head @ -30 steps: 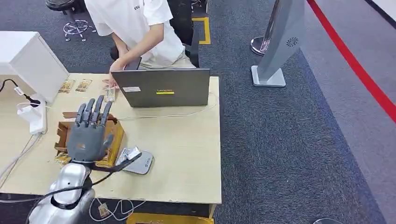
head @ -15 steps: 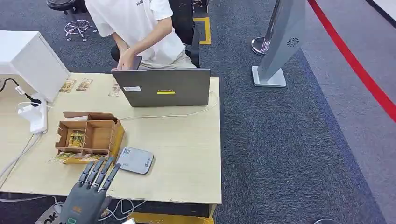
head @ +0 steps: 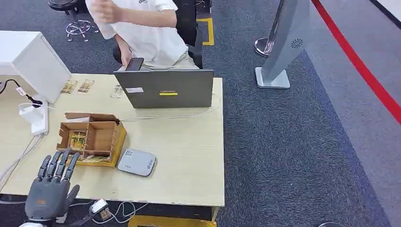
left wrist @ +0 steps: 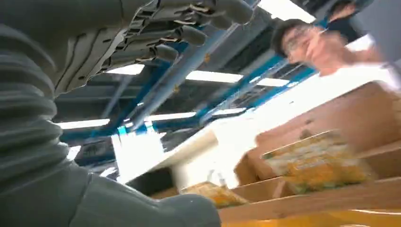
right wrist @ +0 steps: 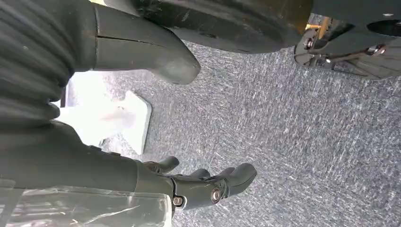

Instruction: Pass the card to the sensor for recognition and then transmit it.

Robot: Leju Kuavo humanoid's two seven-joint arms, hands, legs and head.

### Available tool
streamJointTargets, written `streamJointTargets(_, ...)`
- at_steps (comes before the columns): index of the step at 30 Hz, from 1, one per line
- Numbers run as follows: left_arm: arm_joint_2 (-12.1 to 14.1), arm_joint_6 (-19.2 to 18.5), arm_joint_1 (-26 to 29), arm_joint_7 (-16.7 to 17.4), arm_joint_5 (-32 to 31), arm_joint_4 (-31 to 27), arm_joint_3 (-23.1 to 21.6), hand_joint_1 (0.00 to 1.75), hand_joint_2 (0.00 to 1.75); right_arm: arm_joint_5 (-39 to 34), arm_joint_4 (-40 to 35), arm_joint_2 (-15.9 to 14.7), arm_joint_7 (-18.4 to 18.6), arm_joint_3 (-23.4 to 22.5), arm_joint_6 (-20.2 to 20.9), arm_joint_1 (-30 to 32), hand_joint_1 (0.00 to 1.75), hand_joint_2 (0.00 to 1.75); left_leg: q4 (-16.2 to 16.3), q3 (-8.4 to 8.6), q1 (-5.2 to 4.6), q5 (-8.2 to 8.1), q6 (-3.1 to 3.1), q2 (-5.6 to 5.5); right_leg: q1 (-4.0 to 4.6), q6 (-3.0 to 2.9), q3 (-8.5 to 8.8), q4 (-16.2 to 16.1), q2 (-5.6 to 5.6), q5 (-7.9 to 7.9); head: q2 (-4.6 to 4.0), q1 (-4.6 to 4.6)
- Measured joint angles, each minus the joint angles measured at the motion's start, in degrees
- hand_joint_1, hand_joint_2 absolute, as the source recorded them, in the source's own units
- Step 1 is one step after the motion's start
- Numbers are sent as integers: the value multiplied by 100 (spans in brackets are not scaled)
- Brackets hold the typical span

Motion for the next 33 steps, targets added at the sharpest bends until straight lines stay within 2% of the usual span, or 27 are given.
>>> streamJointTargets(6, -254, 33, -127, -70, -81, 299, 315, 0, 175, 31, 0, -9, 7, 4, 9, 0, 0, 175, 0, 0, 1, 0, 0, -4, 1, -1, -2, 0, -5, -1, 0, 0)
streamJointTargets(11, -400, 68, -452, -155, -373, 717, 344, 0, 175, 118, 0, -9, 44, 35, 15, -2, 0, 175, 0, 0, 1, 1, 0, -6, 1, -1, -2, 0, -12, -1, 0, 0)
streamJointTargets(19, -514, 155, -886, 96, -501, 1261, 230, 0, 175, 155, 0, -9, 44, 55, 20, -8, 0, 175, 2, 1, 1, 1, 0, -3, 0, -2, -4, 0, -9, 2, 0, 0)
streamJointTargets(22, -483, 223, -1019, 407, -505, 1413, 8, 0, 175, 206, 0, -13, 52, 74, 44, -12, 0, 175, 3, 1, 1, 1, 0, -6, 0, -2, -5, 0, -11, 1, 0, 0)
streamJointTargets(25, -350, 389, -1261, 975, -507, 1629, -483, 0, 175, 254, 0, -22, 74, 116, 77, -20, 0, 175, 3, 1, 1, 1, 0, -6, 0, -3, -4, 0, -11, 2, 0, -2)
streamJointTargets(27, -313, 413, -1427, 1221, -507, 1760, -833, 0, 175, 260, 0, -24, 83, 144, 114, -21, 0, 175, 3, 1, 1, 1, 0, -6, 1, -3, -3, 1, -11, 2, 0, 0)
streamJointTargets(33, -269, 426, -1728, 1298, -507, 1992, -1399, 0, 175, 297, 0, -24, 96, 175, 114, -19, 0, 175, 3, 1, 1, 1, 0, -4, 0, -2, -2, 1, -9, 3, 0, 0)
